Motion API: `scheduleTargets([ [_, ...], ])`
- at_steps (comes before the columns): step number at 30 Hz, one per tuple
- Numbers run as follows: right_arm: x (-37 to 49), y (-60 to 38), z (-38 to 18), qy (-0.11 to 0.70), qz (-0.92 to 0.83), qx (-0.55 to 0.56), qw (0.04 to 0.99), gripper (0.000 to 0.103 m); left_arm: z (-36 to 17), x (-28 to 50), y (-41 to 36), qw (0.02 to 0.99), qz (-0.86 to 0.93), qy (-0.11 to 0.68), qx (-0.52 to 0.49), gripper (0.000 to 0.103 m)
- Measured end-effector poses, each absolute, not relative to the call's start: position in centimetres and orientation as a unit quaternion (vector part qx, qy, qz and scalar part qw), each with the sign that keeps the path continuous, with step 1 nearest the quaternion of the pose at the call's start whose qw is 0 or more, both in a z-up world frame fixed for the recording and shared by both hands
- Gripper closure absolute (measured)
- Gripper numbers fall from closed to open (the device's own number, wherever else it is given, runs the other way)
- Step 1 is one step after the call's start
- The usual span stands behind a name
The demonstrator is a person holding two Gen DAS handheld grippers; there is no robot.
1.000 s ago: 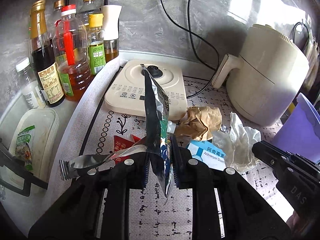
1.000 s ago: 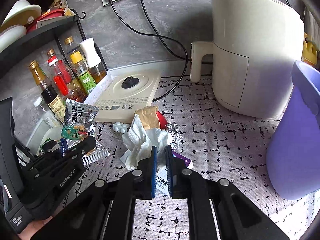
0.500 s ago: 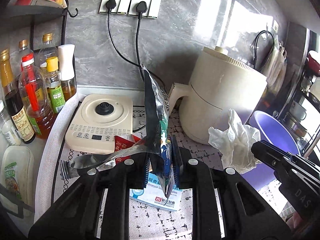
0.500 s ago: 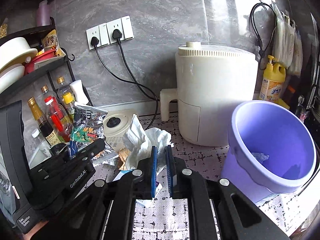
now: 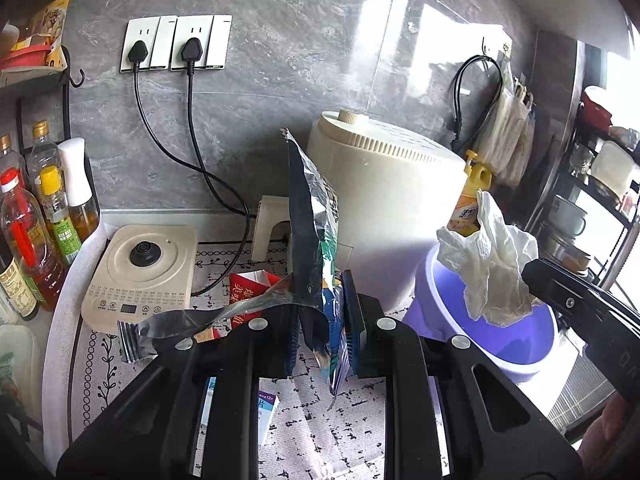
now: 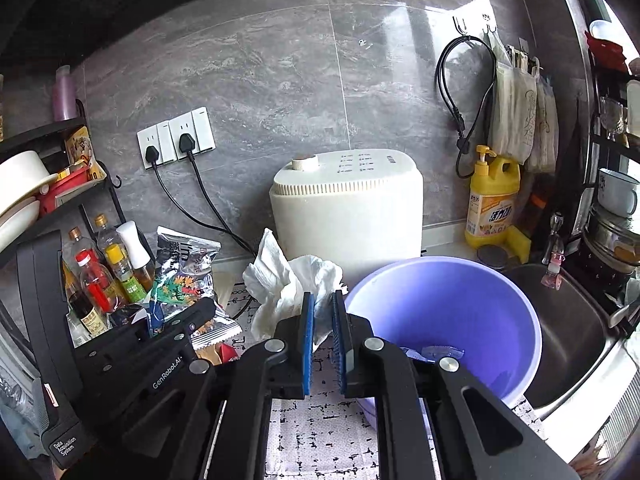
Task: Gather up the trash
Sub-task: 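Carry the snack bag and tissue over the lavender bucket and open both tools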
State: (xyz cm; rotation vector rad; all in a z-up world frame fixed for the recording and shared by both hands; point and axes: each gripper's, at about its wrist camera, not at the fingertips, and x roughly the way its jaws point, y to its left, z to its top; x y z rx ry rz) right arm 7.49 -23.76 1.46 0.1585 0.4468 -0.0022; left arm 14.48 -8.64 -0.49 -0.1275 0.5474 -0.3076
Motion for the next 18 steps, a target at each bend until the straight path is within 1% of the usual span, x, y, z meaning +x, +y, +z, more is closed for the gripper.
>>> scheduleTargets([
  [14, 6.9, -29.4, 1.0, 0.220, -0.044, 0.110, 0.968, 0.093, 0.2, 14.4, -14.1, 0.943, -0.193, 0.270, -0.032, 0.084],
  [17, 6.8, -30.2, 0.9, 0.223, -0.056, 0.118, 0.966, 0.088, 0.4, 14.5, -15.0, 0.942, -0.201, 0.268, -0.029, 0.084],
  [18, 6.7, -30.6, 0.8, 0.224, -0.061, 0.122, 0.965, 0.071, 0.5, 14.5, -15.4, 0.941, -0.205, 0.267, -0.027, 0.084],
])
